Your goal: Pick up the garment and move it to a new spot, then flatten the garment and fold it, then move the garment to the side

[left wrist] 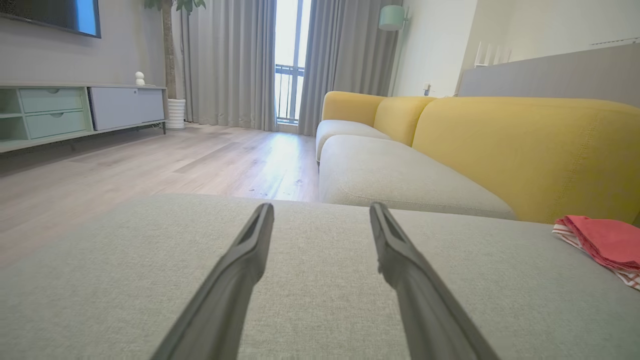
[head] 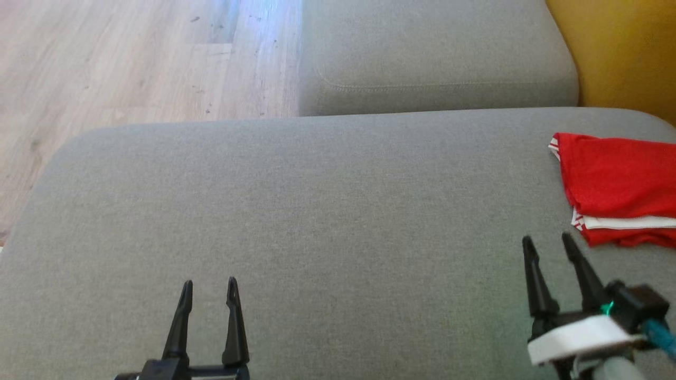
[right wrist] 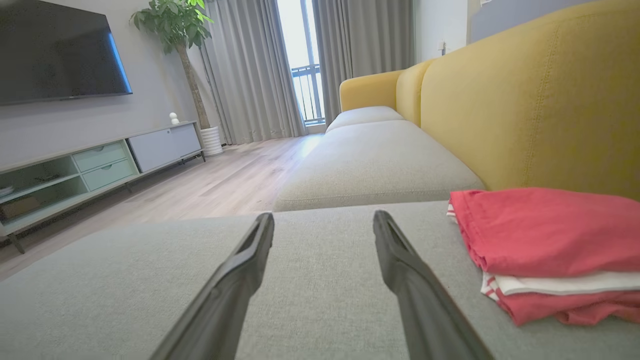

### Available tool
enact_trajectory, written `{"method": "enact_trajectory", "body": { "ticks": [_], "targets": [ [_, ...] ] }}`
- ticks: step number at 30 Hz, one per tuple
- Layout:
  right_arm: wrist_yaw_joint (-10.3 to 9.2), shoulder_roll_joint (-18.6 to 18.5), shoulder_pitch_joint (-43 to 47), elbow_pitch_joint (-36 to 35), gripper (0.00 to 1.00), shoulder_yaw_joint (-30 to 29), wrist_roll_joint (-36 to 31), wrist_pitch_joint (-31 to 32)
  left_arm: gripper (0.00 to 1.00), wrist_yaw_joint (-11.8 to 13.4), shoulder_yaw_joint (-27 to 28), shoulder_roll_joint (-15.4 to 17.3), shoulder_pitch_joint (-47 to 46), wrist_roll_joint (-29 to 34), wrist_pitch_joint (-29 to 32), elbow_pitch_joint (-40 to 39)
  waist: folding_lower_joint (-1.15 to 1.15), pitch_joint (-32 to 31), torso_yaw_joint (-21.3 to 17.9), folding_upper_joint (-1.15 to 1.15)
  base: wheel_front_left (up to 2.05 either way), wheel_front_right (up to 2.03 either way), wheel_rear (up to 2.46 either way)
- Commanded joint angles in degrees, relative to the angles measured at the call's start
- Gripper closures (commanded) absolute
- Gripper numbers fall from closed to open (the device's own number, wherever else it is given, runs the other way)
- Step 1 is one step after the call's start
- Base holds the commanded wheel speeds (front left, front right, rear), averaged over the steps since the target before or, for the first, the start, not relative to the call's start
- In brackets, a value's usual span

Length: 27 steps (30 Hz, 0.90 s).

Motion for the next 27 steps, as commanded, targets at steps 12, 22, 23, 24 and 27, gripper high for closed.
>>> {"method": "enact_trajectory", "body": {
  "ticks": [12,22,23,24,27],
  "targets": [
    [-0.04,1.9,2.5,-3.1,0.00,0.9,-1.3,-0.8,0.00,0.0,2.8,-0.2,-0.2,0.6,-0.3,-2.7,0.02,-0.7,-0.9,0.00,0.00,0.00,0.00],
    [0.00,2.3,4.7,1.8,1.00,-0.4,0.2,0.3,1.00,-0.5,0.9,0.0,2.0,-1.1,0.1,2.3,0.02,-0.6,-1.3,0.00,0.00,0.00,0.00],
    [0.00,2.3,4.6,1.8,1.00,-0.5,0.9,0.5,1.00,-0.6,1.0,0.0,2.0,-1.8,0.3,2.2,0.02,-0.6,-1.3,0.00,0.00,0.00,0.00],
    [0.00,2.4,4.5,1.7,1.00,-0.6,1.5,0.6,1.00,-0.7,1.2,0.1,1.8,-2.5,0.4,2.2,0.02,-0.6,-1.3,0.00,0.00,0.00,0.00],
    [0.00,2.4,4.1,1.7,1.00,-0.8,3.4,1.1,1.00,-1.0,1.5,0.2,1.4,-4.6,0.8,2.5,0.02,-0.5,-1.4,0.00,0.00,0.00,0.00]
  ]
}}
